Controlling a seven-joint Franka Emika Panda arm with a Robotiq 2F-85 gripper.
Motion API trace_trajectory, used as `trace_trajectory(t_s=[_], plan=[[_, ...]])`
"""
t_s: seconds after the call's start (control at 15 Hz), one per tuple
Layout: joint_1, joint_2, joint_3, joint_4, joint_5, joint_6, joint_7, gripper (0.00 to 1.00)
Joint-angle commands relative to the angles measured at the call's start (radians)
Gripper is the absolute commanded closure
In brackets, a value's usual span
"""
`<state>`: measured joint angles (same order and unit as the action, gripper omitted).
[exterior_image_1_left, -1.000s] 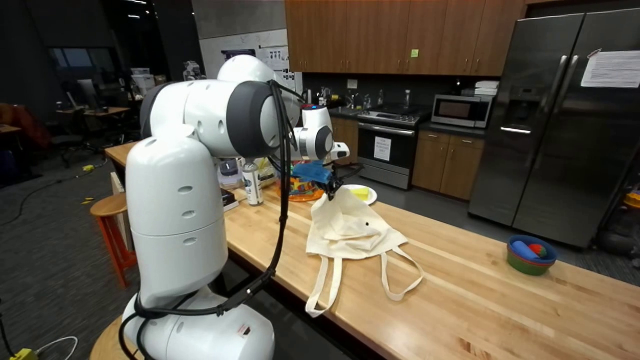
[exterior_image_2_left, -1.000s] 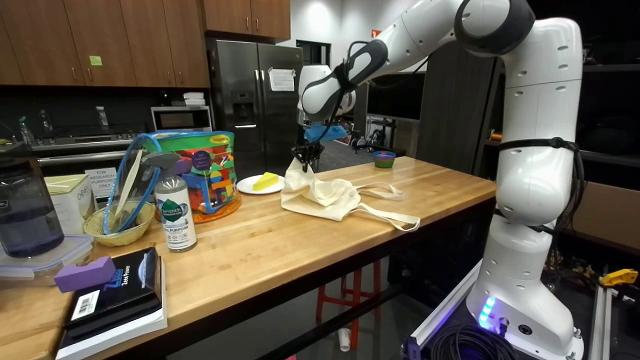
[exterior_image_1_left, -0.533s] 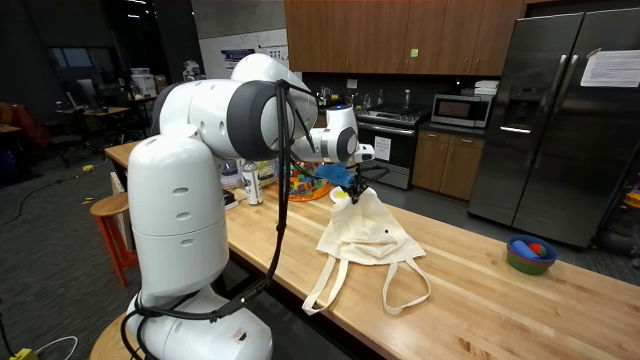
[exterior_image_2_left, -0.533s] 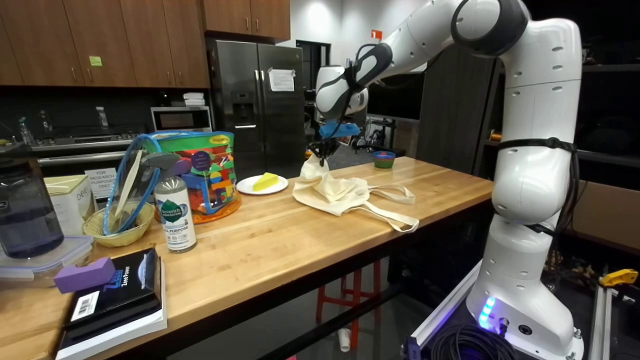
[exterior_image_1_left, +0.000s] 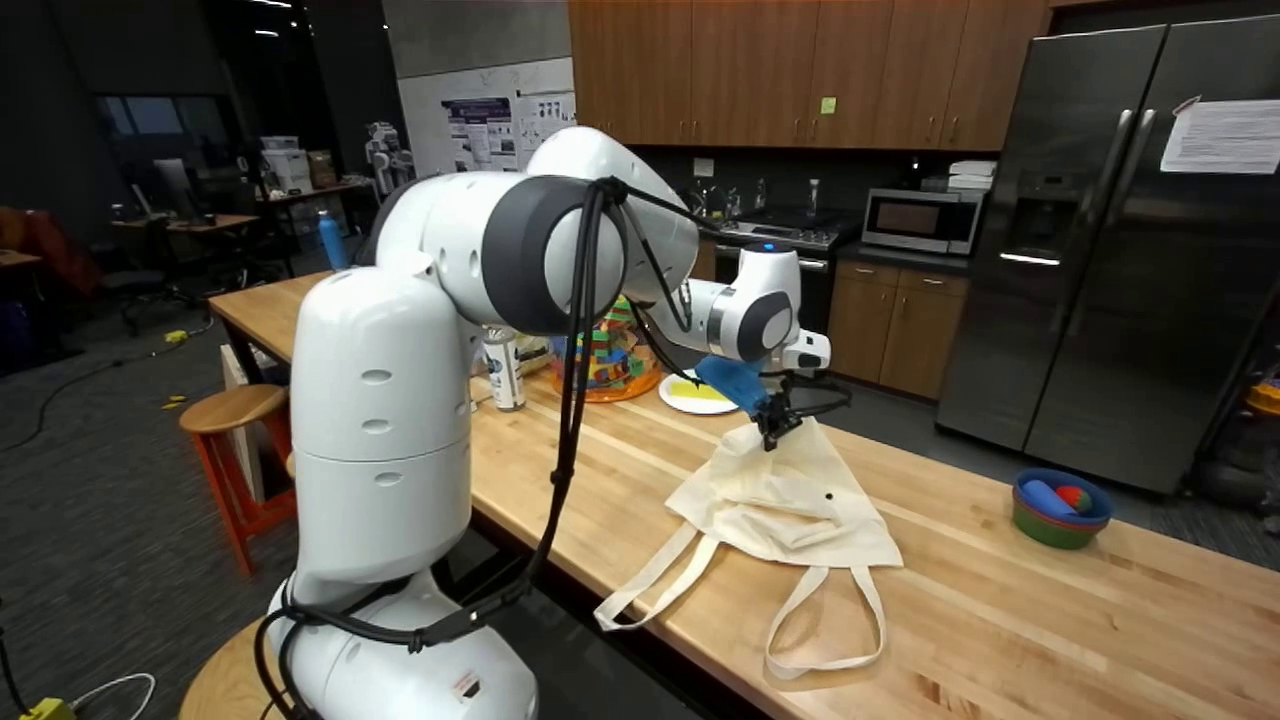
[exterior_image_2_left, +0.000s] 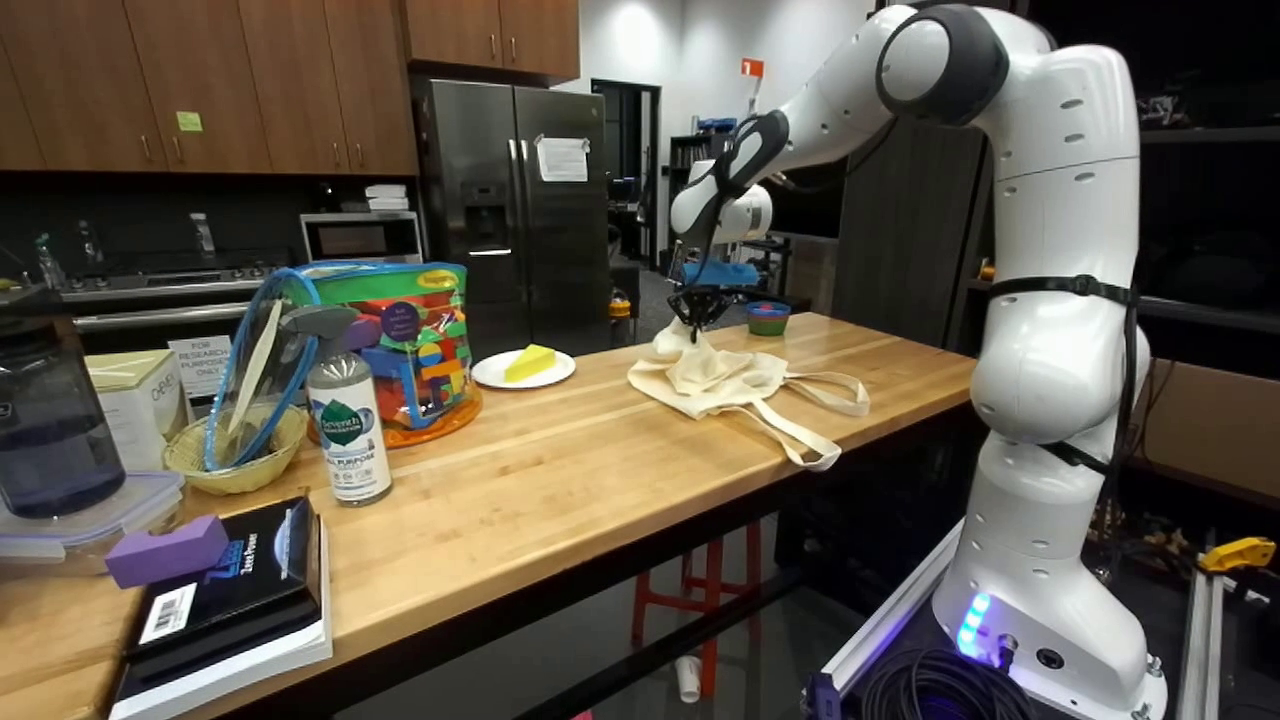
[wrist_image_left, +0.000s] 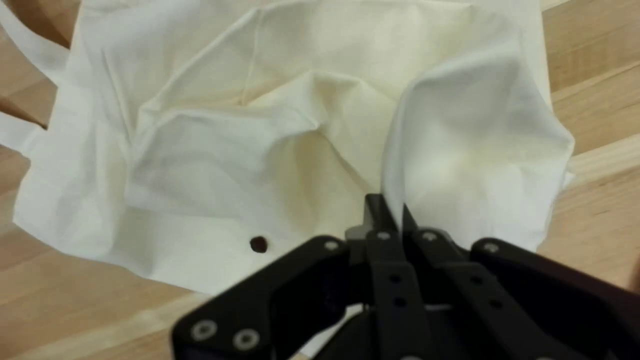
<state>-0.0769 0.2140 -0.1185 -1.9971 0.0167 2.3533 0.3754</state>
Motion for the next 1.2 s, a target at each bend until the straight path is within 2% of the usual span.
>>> trace_trajectory(t_s=[0.0, 0.27, 1.13], plan=[[-0.026, 0.049, -0.020, 0.028, 0.063, -0.035, 0.018, 0.99], [-0.036, 0.081, -0.033, 0.033, 0.103, -0.035, 0.032, 0.99], [-0.039, 0.072, -0.074, 0.063, 0.085, 0.033, 0.125, 0.99]])
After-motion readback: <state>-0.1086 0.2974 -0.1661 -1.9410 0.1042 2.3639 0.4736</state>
